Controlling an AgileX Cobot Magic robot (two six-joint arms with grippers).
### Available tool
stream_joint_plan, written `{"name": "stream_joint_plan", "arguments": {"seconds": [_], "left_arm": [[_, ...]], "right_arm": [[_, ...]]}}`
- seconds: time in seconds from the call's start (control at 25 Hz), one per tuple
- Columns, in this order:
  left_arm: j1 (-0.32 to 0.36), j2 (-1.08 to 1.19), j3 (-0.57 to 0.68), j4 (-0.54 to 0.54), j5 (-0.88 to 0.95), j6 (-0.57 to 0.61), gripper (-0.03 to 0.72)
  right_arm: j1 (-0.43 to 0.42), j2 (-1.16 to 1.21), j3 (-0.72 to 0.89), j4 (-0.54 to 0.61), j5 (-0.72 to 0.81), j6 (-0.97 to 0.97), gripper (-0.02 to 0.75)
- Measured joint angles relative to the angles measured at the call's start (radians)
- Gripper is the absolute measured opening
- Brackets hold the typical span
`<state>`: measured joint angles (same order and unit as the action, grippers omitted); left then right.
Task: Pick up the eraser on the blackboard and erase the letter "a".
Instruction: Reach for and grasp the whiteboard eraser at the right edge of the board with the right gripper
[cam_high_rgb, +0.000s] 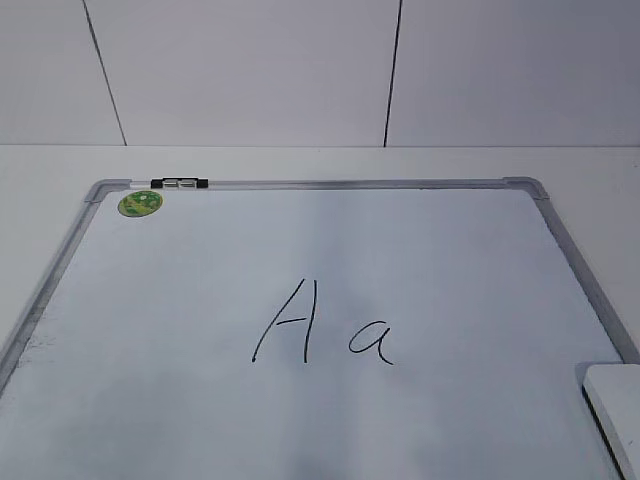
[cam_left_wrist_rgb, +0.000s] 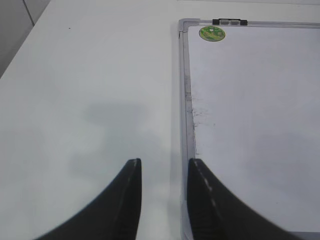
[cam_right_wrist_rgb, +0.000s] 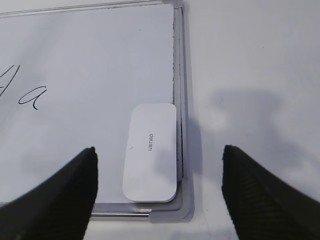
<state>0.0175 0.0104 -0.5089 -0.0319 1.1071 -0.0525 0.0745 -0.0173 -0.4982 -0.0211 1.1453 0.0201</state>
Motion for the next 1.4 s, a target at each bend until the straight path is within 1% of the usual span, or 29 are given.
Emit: {"name": "stream_joint_plan", "arguments": {"seconds": [0.52, 0.8, 1.04, 1.2, 1.4], "left_arm": [[0.000, 0.000, 0.000, 0.000, 0.000, 0.000, 0.235], [0.000, 0.000, 0.000, 0.000, 0.000, 0.000, 0.235], [0.000, 0.000, 0.000, -0.004, 0.000, 0.000, 0.235], [0.000, 0.000, 0.000, -0.004, 0.000, 0.000, 0.235], [0.000, 0.000, 0.000, -0.009, 0.000, 0.000, 0.235]], "right_arm": [[0.000, 0.027, -0.004, -0.001, 0.008, 0.000, 0.592], [0.000, 0.252, -0.008, 0.021, 0.012, 0.000, 0.592], [0.000, 0.467, -0.008, 0.066, 0.012, 0.000, 0.594], [0.000, 0.577, -0.015, 0.095, 0.012, 0.000, 0.633], [0.000, 0.722, -0.099, 0.108, 0.009, 0.000, 0.651]]}}
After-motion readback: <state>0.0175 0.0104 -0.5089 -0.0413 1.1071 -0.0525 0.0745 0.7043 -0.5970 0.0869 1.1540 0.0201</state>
